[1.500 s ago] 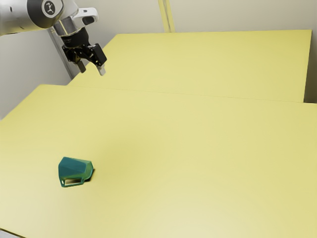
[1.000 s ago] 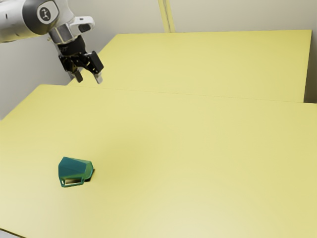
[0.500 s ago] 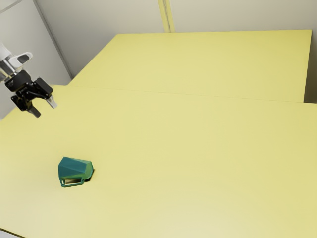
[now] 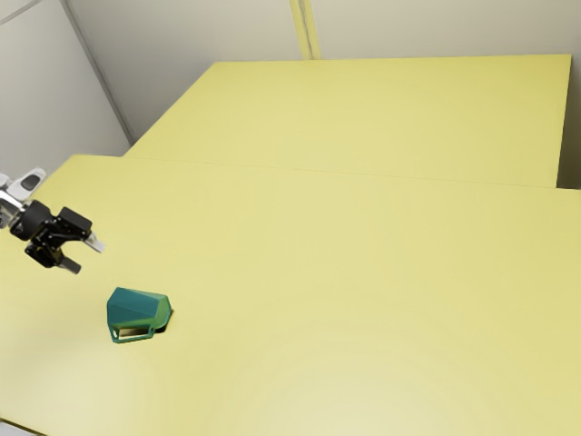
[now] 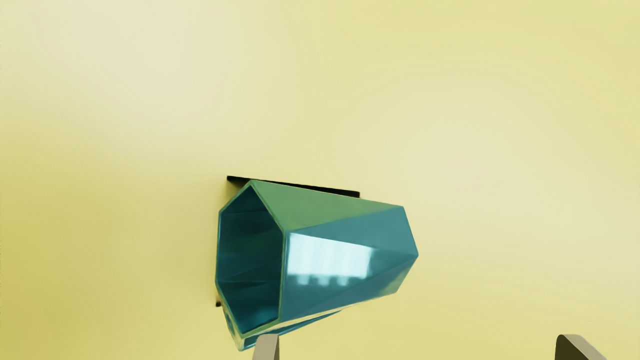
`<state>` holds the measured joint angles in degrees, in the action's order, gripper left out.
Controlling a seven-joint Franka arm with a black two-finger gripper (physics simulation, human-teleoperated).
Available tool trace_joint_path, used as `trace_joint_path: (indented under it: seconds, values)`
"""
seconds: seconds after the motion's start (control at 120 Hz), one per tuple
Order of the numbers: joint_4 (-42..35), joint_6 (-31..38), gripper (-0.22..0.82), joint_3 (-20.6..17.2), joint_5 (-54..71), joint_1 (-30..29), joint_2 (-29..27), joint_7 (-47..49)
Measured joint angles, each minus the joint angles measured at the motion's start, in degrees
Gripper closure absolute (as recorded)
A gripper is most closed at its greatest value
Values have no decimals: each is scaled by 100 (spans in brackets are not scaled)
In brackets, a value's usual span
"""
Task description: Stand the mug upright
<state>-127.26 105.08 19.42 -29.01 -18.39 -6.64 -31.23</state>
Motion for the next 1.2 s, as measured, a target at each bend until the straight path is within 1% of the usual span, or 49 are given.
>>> trace_joint_path:
  seconds: [0.108, 0.192, 0.325, 0.508, 0.7, 0.9, 0.933, 0.967, 1.067, 1.108, 1.2]
  values:
    - [-8, 286, 0, 15, -383, -6, 450, -218]
    - [-15, 366, 0, 39, -580, 29, 678, -402]
    - [-34, 201, 0, 107, -713, 91, 890, -720]
    - [-55, -34, 0, 118, -769, -124, 1186, -1137]
    - [-133, -239, 0, 123, -841, -118, 1264, -1466]
    - [-168, -533, 0, 123, -1181, -118, 1299, -1774]
    - [-169, -577, 4, 123, -1226, -118, 1304, -1816]
    - [-169, -616, 10, 123, -1260, -117, 1306, -1857]
    - [-172, -700, 36, 123, -1321, -118, 1308, -1966]
    - [-175, -729, 45, 123, -1352, -118, 1307, -2005]
    - [-178, -805, 59, 123, -1406, -118, 1290, -2081]
